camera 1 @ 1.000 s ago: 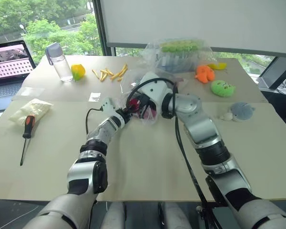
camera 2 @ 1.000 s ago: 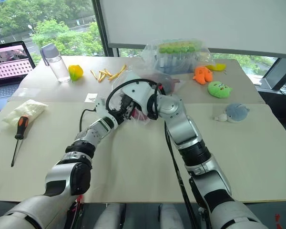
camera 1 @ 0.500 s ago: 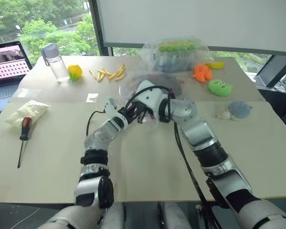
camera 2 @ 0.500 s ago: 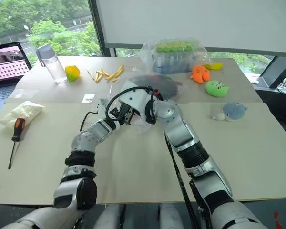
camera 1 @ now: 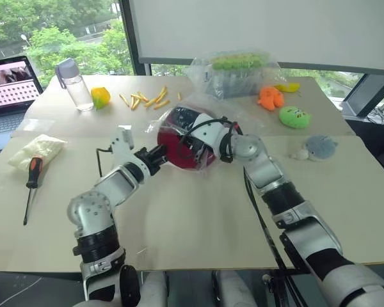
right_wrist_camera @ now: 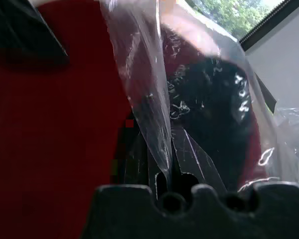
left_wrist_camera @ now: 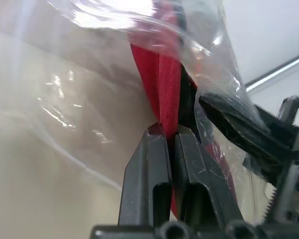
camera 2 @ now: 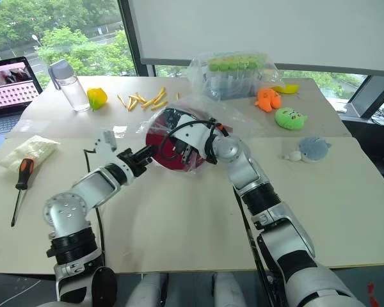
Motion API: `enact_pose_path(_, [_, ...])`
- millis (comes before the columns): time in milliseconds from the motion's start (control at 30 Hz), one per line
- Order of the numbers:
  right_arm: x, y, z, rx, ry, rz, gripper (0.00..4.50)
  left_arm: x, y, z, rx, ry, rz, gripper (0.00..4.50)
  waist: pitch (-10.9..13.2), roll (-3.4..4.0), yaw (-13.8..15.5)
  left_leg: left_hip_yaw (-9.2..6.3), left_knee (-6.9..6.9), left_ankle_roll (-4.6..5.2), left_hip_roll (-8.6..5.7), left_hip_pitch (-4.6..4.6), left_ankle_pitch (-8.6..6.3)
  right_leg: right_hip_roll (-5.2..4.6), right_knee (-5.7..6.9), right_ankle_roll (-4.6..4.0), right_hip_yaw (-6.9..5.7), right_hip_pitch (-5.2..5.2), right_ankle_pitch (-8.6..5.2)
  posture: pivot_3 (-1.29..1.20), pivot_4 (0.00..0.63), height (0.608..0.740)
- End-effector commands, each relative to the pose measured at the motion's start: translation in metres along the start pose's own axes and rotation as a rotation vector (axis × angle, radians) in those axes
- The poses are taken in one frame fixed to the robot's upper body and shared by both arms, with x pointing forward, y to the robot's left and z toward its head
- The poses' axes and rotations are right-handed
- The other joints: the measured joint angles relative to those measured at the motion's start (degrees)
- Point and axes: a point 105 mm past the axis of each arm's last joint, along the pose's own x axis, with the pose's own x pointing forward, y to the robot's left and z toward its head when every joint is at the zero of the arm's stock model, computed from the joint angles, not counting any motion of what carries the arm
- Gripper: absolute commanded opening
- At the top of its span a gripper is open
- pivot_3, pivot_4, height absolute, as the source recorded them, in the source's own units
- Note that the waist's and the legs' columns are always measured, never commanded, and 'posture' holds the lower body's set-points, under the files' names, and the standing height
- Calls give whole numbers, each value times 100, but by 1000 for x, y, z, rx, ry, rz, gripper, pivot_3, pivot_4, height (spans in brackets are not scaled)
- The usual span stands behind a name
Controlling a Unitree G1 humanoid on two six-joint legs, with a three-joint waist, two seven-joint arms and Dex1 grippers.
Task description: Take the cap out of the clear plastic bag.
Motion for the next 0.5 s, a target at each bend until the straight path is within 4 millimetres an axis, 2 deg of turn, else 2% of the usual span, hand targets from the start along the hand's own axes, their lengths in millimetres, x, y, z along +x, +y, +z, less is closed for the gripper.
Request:
enact_pose_path(33, [-2,-9,-3,-55,-7,-29,0,-21,-28,12,102,3,-114,30,0,0,0,0,0,0,0,0,0,0,0,0,0,0,0,0,150,740])
enact_pose_path(133, [0,-7,-9,-60,1,-20,0,-36,-26,11,184,45,-98,30,0,0,-13,0,0,0,-1,0,0,-1,0,0,2,0,0,0,150,740])
enact_pose_path(233, [1,-7,-17,-79,20,-22,0,-54,-24,21,227,44,-97,30,0,0,-30,0,0,0,3,2,0,2,1,-1,3,-1,1,0,150,740])
enact_pose_path(433, [2,-12,-26,-93,35,-25,0,-81,-36,28,430,177,-188,30,1,-1,-10,0,1,-1,1,1,0,0,1,-5,2,-1,0,0,150,740])
enact_pose_path(500, [1,-15,-29,-101,40,-26,0,-100,-34,45,385,132,-249,30,1,0,-15,0,-2,-1,1,0,0,-1,-2,-6,2,-2,0,0,150,740])
